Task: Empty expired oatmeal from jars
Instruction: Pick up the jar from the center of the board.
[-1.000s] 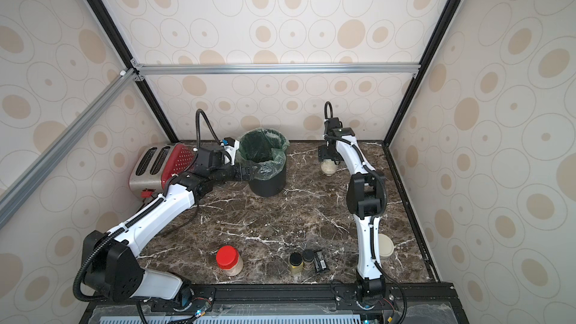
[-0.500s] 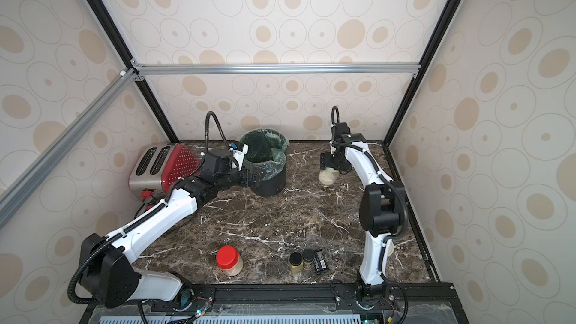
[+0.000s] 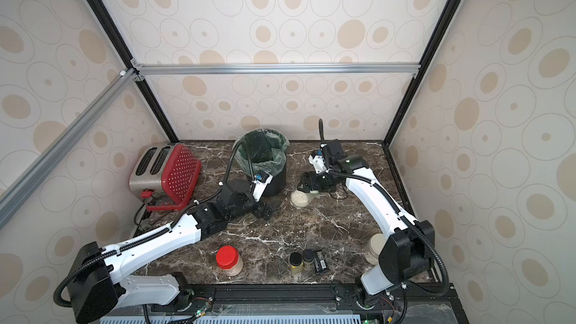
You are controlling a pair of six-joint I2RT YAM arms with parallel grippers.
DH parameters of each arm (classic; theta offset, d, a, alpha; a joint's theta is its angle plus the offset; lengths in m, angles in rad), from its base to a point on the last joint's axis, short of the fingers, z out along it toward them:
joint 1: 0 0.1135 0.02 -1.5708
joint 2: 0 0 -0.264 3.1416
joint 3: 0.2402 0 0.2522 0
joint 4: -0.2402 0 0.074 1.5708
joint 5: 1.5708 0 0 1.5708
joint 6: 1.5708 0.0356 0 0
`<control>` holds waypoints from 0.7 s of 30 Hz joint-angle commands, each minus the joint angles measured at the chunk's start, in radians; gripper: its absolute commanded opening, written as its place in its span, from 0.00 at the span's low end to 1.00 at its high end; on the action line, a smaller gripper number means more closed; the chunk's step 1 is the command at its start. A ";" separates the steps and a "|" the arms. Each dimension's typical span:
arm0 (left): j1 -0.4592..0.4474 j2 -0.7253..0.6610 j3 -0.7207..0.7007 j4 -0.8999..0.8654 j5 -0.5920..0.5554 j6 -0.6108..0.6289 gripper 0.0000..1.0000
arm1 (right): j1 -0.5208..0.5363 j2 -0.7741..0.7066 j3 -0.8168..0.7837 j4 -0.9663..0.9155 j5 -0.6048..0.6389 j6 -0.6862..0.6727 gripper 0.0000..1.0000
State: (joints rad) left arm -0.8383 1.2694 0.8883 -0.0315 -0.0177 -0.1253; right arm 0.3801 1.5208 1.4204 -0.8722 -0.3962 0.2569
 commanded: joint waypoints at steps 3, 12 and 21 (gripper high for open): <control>-0.015 0.015 -0.026 0.212 0.030 0.106 0.99 | 0.046 -0.037 0.039 0.098 -0.172 0.043 0.48; -0.015 0.092 0.028 0.261 0.077 0.173 0.98 | 0.055 -0.037 0.075 0.153 -0.263 0.075 0.48; -0.012 0.130 0.078 0.235 0.035 0.200 0.96 | 0.056 -0.037 0.080 0.163 -0.300 0.059 0.48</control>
State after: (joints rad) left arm -0.8490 1.3899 0.9180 0.1894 0.0349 0.0315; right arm 0.4313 1.5200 1.4593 -0.7605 -0.6300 0.3206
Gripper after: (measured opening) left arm 0.960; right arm 0.822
